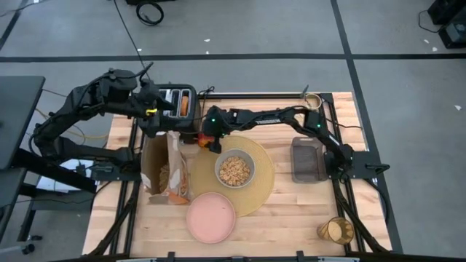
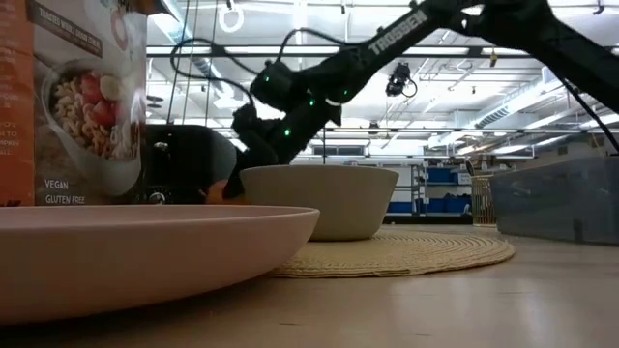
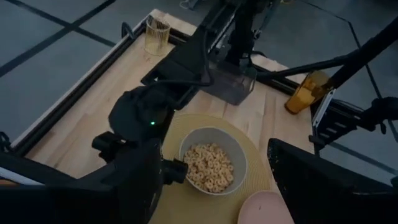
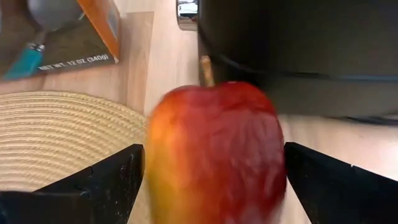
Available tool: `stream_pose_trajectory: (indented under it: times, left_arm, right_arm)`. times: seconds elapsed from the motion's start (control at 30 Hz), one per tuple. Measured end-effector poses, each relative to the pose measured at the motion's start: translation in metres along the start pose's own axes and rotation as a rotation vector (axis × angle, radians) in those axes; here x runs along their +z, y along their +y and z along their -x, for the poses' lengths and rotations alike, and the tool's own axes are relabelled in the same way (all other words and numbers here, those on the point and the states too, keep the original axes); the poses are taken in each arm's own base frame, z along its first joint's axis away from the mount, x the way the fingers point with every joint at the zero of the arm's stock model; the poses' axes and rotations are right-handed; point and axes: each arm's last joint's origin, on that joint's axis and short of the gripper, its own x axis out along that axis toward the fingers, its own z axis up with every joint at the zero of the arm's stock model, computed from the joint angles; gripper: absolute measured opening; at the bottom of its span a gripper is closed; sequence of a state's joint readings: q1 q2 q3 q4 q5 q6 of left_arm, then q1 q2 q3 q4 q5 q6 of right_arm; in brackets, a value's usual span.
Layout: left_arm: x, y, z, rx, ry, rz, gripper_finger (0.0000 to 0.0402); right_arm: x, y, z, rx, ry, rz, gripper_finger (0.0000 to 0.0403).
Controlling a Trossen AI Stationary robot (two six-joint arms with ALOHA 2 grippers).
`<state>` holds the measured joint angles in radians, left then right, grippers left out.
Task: Arrange a breakfast setting
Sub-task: Put the apple on the top left of the gray bowl on the yellow placemat
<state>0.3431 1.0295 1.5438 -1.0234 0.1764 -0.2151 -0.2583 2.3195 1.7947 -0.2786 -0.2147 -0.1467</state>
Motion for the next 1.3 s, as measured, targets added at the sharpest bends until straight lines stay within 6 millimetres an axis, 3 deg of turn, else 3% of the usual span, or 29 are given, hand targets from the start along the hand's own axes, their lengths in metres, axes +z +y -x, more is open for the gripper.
stream_pose_trajectory:
  times: [0.17,0.47,0.77,1.3]
  left_arm:
    - [-0.005,0.003,-0.011,0.011,0.040,0.026,0.0299]
    - [-0.009,0.005,-0.019,0.013,0.064,0.048,0.0299]
    - [-0.009,0.005,-0.018,0.012,0.061,0.046,0.0299]
    - [-0.009,0.005,-0.018,0.012,0.062,0.046,0.0299]
  right_arm:
    - [-0.007,-0.003,-0.016,0.028,0.039,0.003,0.0380]
    - [0.002,0.001,-0.010,0.018,0.001,0.043,0.0364]
    - [0.000,0.001,-0.012,0.022,0.016,0.037,0.0397]
    - [0.006,0.003,-0.012,0.015,-0.044,0.135,0.0390]
